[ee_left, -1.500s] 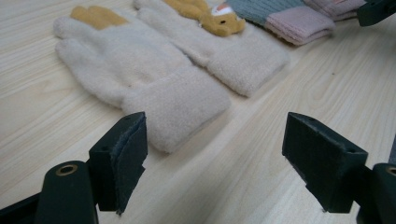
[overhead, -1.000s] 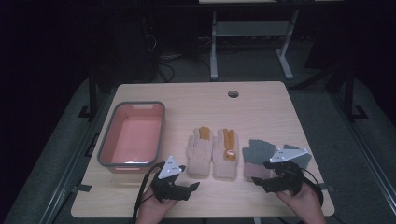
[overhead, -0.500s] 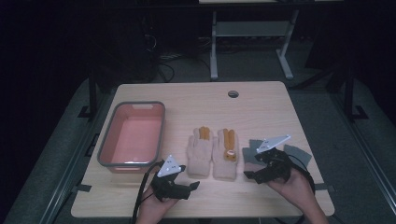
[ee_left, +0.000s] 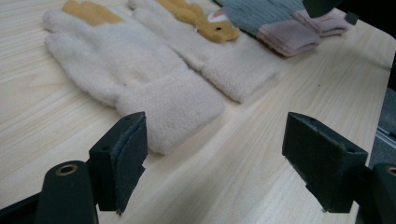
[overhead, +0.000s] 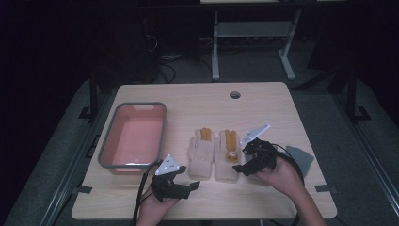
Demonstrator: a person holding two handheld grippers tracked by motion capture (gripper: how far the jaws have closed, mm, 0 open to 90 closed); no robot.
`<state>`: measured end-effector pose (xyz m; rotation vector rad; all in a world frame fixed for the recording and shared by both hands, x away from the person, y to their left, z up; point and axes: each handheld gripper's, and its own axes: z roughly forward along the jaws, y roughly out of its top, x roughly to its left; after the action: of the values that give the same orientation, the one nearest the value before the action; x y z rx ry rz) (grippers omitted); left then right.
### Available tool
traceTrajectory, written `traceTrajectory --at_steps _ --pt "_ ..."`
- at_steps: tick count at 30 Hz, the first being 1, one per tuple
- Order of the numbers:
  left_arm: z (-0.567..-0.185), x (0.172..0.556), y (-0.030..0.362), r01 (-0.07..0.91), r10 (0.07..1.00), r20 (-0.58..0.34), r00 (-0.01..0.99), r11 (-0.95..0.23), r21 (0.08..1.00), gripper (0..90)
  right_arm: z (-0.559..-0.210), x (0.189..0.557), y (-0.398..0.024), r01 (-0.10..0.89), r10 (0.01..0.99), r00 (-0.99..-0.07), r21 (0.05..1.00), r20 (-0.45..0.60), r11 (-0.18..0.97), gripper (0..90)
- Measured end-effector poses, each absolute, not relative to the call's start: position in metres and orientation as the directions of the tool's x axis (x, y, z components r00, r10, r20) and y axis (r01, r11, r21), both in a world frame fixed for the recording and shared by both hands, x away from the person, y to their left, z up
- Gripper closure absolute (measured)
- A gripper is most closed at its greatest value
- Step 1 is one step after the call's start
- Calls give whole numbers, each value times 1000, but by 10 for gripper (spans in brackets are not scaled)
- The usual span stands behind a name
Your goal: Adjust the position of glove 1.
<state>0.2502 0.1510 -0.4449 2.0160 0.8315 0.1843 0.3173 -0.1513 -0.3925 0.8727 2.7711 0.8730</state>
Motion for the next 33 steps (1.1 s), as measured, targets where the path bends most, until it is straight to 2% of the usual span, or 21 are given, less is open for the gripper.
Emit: traceTrajectory --at_steps 6,14,24,33 --pt "-445 250 150 487 617 -192 763 -355 798 225 -394 336 -134 471 529 -847 533 52 703 262" --pt "-445 251 151 489 613 -202 764 -348 800 222 -404 352 -129 500 553 -831 502 50 706 294" --pt "-446 250 150 483 612 -191 767 -355 801 222 -434 365 -121 538 590 -807 437 20 721 474" --pt "-445 250 151 482 615 -189 766 -354 802 222 -442 365 -118 540 597 -803 429 4 724 499"
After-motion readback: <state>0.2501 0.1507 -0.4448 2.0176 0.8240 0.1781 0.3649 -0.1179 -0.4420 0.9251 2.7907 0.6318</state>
